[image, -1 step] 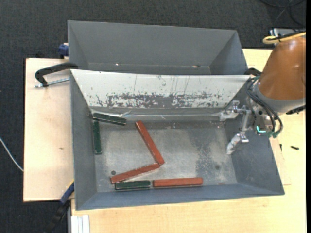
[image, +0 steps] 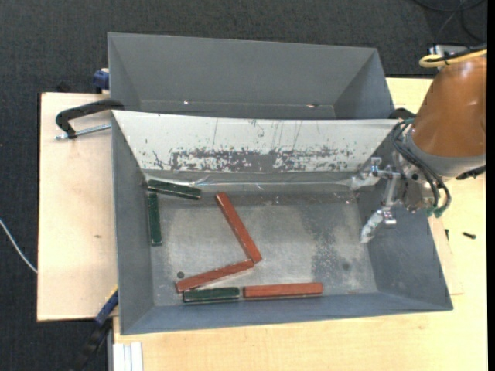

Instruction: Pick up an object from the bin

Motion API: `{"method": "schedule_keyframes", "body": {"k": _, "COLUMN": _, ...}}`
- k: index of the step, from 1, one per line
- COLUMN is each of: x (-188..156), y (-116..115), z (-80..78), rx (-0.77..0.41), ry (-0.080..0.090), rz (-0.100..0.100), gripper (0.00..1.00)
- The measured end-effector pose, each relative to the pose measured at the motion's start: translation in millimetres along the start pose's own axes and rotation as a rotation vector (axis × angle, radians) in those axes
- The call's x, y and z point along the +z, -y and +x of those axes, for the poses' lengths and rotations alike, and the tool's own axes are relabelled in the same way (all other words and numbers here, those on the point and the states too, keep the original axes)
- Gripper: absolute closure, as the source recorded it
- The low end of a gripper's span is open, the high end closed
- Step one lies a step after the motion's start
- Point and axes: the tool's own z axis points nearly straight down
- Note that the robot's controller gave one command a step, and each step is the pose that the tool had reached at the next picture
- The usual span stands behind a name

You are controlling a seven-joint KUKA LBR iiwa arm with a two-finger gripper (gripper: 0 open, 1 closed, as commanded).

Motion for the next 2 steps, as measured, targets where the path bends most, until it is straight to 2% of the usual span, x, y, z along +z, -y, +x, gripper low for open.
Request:
{"method": "schedule_keyframes", "body": {"k": 1, "x": 1, "y": -1, "z": 0.3, "rx": 0.004, "ry": 0.001, "rz": 0.001, "gripper": 0.00}}
{"method": "schedule_keyframes", "body": {"k": 2, "x": -92, "y": -33, "z": 0.1, "rx": -0.207, "ry": 0.005, "rz": 0.001, "gripper": 1.00}}
